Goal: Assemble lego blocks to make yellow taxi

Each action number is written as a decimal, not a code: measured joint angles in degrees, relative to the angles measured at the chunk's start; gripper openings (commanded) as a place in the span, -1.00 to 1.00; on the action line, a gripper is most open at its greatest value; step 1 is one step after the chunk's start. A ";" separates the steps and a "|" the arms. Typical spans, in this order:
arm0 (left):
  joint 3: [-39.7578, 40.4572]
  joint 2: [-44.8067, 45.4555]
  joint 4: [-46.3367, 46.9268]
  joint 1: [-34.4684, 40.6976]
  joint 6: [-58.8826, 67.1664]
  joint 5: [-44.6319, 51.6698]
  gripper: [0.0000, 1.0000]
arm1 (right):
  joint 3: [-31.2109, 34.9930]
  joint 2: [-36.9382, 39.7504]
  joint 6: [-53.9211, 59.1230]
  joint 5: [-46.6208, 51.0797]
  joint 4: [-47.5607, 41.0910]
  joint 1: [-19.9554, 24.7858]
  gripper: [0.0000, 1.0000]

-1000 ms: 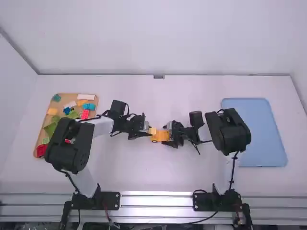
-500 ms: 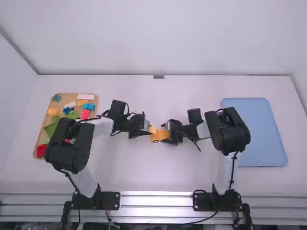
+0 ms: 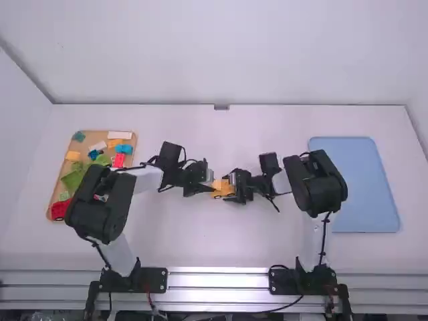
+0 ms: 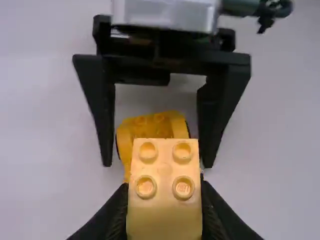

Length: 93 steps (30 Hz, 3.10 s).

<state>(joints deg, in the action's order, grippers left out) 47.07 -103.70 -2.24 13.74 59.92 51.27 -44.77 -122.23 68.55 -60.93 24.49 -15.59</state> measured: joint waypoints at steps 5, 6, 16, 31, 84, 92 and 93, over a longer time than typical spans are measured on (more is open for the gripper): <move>0.02 0.00 0.09 0.20 -1.46 -1.07 -0.69 | 0.00 -0.02 1.16 -0.24 -0.72 0.00 0.08; 0.02 0.00 0.02 0.24 -1.75 -1.22 -0.69 | -0.02 -0.02 1.27 -0.33 -0.68 0.00 0.05; 0.00 0.00 0.37 1.86 -3.34 -3.23 -0.68 | -0.61 -0.02 0.42 0.09 -1.05 0.02 0.03; 0.00 0.00 1.51 3.37 -3.37 -7.65 -0.80 | -0.61 -0.02 0.42 0.13 -1.05 -0.33 0.03; -0.20 -0.79 -1.20 3.43 -3.37 -10.64 -0.85 | -0.61 -0.02 -3.72 1.36 0.42 -1.22 0.12; -0.20 0.02 0.96 3.43 -3.34 -11.61 -0.86 | -0.61 0.00 -3.67 1.31 0.46 -1.22 0.12; -0.20 0.02 1.29 3.43 -3.37 -12.00 -0.85 | -0.61 -0.02 -3.65 1.25 0.44 -1.22 0.12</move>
<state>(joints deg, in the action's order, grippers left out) 46.87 -103.68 -0.95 17.17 56.55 39.27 -45.39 -122.26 64.90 -59.68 24.93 -16.82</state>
